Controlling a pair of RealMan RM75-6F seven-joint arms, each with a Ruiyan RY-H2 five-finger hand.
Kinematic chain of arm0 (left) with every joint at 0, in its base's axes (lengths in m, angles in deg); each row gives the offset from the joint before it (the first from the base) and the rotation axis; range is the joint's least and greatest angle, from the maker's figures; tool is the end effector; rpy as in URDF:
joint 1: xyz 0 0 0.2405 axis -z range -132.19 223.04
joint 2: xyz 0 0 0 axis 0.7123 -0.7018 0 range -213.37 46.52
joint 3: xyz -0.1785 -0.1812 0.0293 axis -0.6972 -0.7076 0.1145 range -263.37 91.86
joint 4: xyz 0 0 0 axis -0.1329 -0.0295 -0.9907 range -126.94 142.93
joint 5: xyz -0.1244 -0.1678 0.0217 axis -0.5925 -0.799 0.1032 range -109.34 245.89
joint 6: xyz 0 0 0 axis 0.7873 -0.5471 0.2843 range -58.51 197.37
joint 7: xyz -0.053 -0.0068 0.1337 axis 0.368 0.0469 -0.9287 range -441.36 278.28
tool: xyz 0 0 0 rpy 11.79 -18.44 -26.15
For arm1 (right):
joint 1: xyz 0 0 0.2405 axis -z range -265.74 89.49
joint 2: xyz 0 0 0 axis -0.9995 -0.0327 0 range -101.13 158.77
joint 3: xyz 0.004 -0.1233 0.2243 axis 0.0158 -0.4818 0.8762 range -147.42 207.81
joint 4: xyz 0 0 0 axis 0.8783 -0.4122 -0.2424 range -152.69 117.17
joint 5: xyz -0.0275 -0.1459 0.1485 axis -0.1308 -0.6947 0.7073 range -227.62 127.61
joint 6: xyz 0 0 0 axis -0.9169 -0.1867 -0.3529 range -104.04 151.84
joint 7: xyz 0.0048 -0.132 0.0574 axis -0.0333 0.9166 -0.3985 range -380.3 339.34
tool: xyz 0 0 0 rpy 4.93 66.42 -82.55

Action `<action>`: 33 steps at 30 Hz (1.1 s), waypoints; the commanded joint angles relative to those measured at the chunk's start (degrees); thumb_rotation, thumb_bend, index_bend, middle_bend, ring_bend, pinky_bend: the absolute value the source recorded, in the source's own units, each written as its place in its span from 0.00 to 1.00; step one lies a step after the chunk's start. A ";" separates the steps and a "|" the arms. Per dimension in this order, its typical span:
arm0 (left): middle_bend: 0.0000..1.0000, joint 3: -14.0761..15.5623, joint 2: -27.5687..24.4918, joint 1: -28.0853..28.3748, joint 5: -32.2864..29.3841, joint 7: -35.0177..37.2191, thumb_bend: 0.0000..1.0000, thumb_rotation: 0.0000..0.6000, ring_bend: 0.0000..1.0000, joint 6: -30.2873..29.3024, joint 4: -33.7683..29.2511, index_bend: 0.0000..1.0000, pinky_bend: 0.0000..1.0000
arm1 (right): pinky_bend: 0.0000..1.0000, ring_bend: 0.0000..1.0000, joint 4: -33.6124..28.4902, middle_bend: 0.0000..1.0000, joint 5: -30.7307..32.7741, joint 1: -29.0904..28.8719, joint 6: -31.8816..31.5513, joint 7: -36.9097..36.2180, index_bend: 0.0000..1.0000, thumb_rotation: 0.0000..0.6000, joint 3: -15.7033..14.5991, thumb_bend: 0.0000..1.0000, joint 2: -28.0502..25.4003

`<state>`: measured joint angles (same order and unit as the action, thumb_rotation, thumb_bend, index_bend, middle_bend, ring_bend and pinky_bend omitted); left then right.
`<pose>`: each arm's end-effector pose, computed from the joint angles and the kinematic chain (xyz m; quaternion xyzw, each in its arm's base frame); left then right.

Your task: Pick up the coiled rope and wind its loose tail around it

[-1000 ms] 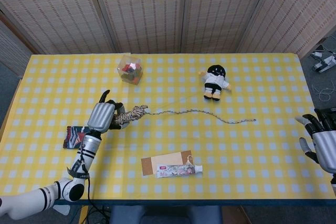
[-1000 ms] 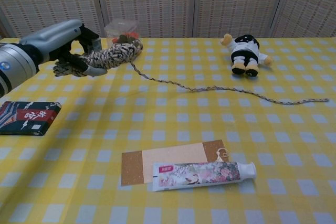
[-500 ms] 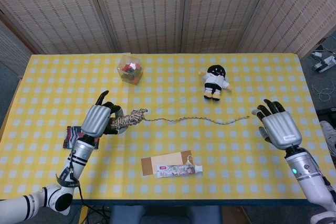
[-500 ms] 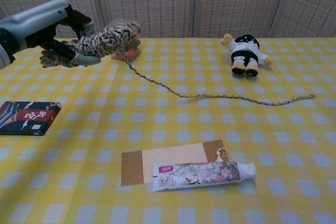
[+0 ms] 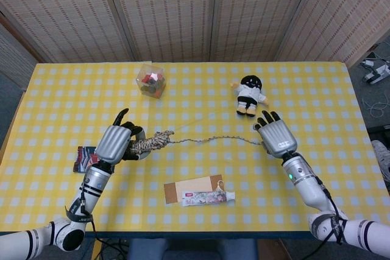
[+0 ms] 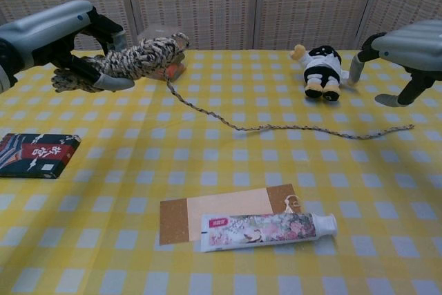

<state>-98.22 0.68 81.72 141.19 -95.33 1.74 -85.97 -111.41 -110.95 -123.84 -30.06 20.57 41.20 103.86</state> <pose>-0.1335 0.3237 0.0371 -0.6720 -0.3660 -0.4883 0.4195 -0.1961 -0.3341 0.0527 0.7797 -0.2673 0.2386 0.5135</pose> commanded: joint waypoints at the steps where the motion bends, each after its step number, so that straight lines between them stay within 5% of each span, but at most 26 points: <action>1: 0.60 0.08 -0.13 -0.05 -0.07 -0.53 0.20 0.84 0.42 -0.17 -0.55 0.72 0.00 | 0.00 0.00 3.89 0.17 1.34 -1.60 -0.43 0.43 0.32 1.00 -0.30 0.31 4.08; 10: 0.60 0.58 -0.15 -0.34 -0.11 -1.62 0.20 0.85 0.42 -0.59 -1.85 0.73 0.00 | 0.00 0.00 15.10 0.04 0.44 -3.13 -1.50 -4.36 0.33 1.00 -0.89 0.30 12.93; 33: 0.60 1.11 0.31 -0.53 0.13 -1.41 0.20 0.84 0.42 -0.46 -1.72 0.73 0.00 | 0.00 0.00 28.70 0.04 4.79 -6.28 2.36 -4.45 0.44 1.00 -1.45 0.33 23.28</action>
<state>-97.12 0.98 81.20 141.30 -96.74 1.28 -87.68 -82.99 -106.38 -129.96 -27.89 16.16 39.64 126.90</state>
